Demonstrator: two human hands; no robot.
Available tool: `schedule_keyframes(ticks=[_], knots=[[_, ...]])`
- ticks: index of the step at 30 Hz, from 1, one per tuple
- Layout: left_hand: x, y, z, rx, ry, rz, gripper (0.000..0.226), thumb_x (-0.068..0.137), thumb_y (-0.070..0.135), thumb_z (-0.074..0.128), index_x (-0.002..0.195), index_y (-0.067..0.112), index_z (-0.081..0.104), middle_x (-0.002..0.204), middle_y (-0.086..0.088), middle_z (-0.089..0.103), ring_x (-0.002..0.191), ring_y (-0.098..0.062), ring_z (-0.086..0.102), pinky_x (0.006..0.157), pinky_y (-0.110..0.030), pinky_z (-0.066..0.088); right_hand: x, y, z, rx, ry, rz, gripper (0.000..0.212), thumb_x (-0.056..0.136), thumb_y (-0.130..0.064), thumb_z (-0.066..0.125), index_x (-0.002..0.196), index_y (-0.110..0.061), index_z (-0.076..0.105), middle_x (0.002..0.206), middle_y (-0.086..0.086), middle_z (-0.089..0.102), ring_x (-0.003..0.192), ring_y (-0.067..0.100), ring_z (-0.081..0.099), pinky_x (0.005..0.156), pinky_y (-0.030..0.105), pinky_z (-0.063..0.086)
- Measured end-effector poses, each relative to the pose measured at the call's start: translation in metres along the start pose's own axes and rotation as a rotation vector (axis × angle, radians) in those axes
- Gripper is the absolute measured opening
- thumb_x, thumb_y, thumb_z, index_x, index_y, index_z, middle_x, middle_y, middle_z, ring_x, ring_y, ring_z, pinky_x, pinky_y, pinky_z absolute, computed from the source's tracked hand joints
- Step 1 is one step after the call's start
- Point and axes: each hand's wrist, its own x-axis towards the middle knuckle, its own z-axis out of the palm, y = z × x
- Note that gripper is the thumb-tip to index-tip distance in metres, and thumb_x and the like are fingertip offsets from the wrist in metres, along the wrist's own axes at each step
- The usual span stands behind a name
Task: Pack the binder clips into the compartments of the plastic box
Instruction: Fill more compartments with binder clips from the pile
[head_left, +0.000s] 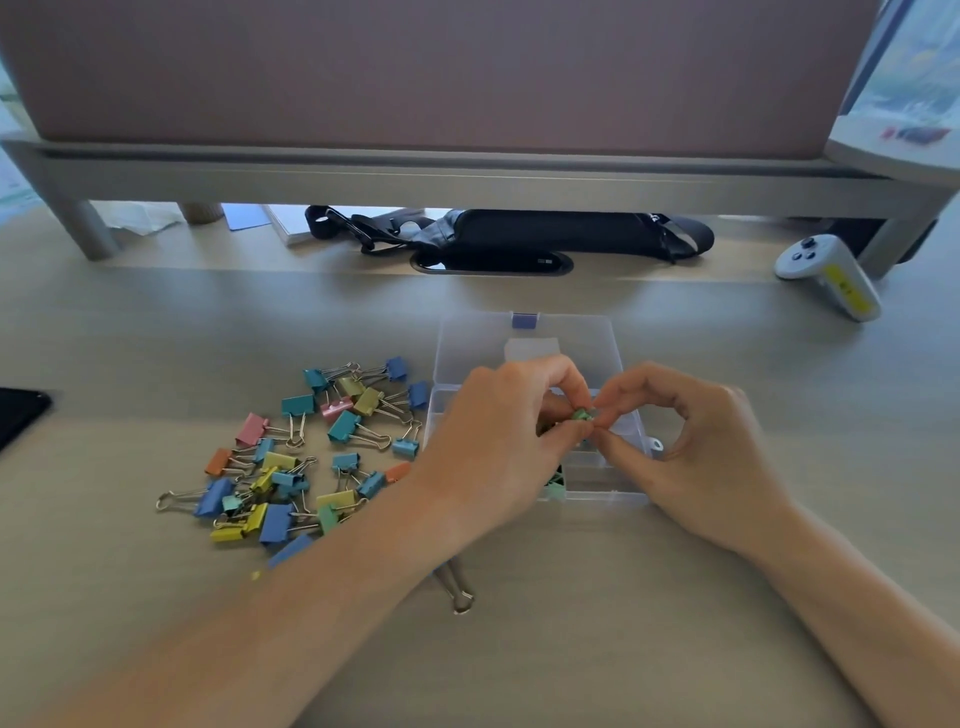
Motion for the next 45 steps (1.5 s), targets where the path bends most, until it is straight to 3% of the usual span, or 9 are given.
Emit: schedule_keyframes(ticks=[2,4,9,16,21,26,31,39,45], knots=[[-0.001,0.001,-0.002,0.069,0.009,0.041,0.006,0.092,0.031,0.074,0.095,0.030,0.069,0.087,0.021,0.072,0.091,0.002,0.066,0.077,-0.011,0.049,0.001,0.000,0.000,0.010,-0.018,0.012,0.022,0.081,-0.024,0.085,0.092,-0.034,0.069,0.086,-0.020,0.075,0.077,0.021,0.075,0.073,0.037,0.058],[0.001,0.002,-0.005,0.143,0.029,0.076,0.003,0.092,0.033,0.074,0.094,0.030,0.075,0.082,0.026,0.063,0.093,0.003,0.059,0.078,-0.012,0.046,0.003,0.001,-0.002,0.003,-0.032,0.019,0.021,0.081,-0.025,0.086,0.091,-0.033,0.069,0.084,-0.021,0.074,0.073,0.013,0.072,0.066,0.025,0.053],[0.007,0.001,-0.010,0.212,0.000,0.139,0.011,0.092,0.032,0.074,0.103,0.031,0.075,0.089,0.016,0.075,0.088,-0.001,0.068,0.083,-0.030,0.058,0.003,0.003,-0.006,0.021,-0.073,0.051,0.026,0.080,-0.019,0.087,0.091,-0.035,0.069,0.083,-0.020,0.074,0.065,0.010,0.067,0.054,0.017,0.045],[0.009,0.006,-0.010,0.155,0.029,0.139,0.012,0.089,0.030,0.078,0.099,0.029,0.071,0.087,0.017,0.075,0.081,0.001,0.069,0.079,-0.030,0.059,0.001,0.010,-0.006,0.115,-0.063,0.039,0.027,0.085,-0.015,0.084,0.103,-0.026,0.067,0.088,-0.011,0.076,0.097,0.013,0.074,0.097,0.050,0.055],[0.007,0.001,-0.006,0.118,0.001,0.014,0.017,0.085,0.033,0.080,0.096,0.032,0.067,0.079,0.016,0.075,0.073,0.007,0.068,0.065,-0.010,0.050,0.001,0.010,-0.006,0.127,-0.103,0.036,0.024,0.088,-0.013,0.080,0.104,-0.026,0.068,0.093,-0.013,0.075,0.102,0.012,0.072,0.096,0.047,0.055],[0.005,0.001,-0.003,0.154,0.010,0.043,0.014,0.083,0.025,0.078,0.093,0.031,0.070,0.078,0.019,0.073,0.077,0.004,0.070,0.076,-0.032,0.060,-0.002,0.008,-0.007,0.085,-0.156,-0.015,0.039,0.093,0.004,0.066,0.114,-0.028,0.064,0.103,-0.018,0.076,0.101,0.014,0.073,0.079,0.052,0.057],[0.006,0.004,-0.008,0.199,-0.018,0.118,0.009,0.087,0.023,0.075,0.091,0.031,0.076,0.082,0.018,0.073,0.082,0.002,0.068,0.076,-0.029,0.059,-0.004,0.013,-0.008,-0.070,-0.129,-0.168,0.029,0.096,-0.005,0.057,0.118,-0.023,0.063,0.104,-0.021,0.072,0.103,0.006,0.069,0.080,0.027,0.053],[0.008,0.002,-0.013,0.266,-0.064,0.180,0.012,0.089,0.025,0.075,0.092,0.035,0.080,0.072,0.029,0.061,0.082,0.003,0.059,0.070,-0.020,0.049,-0.006,0.015,-0.005,-0.144,-0.083,-0.229,0.028,0.090,-0.014,0.069,0.117,-0.017,0.067,0.104,-0.017,0.073,0.100,0.011,0.070,0.083,0.040,0.058],[0.015,0.005,-0.011,0.423,-0.083,0.246,0.013,0.092,0.023,0.071,0.093,0.032,0.080,0.085,0.016,0.072,0.086,-0.007,0.052,0.072,-0.025,0.045,-0.007,0.014,-0.005,-0.142,-0.076,-0.199,0.035,0.085,-0.010,0.076,0.117,-0.019,0.065,0.101,-0.018,0.073,0.099,0.009,0.070,0.084,0.036,0.056]])
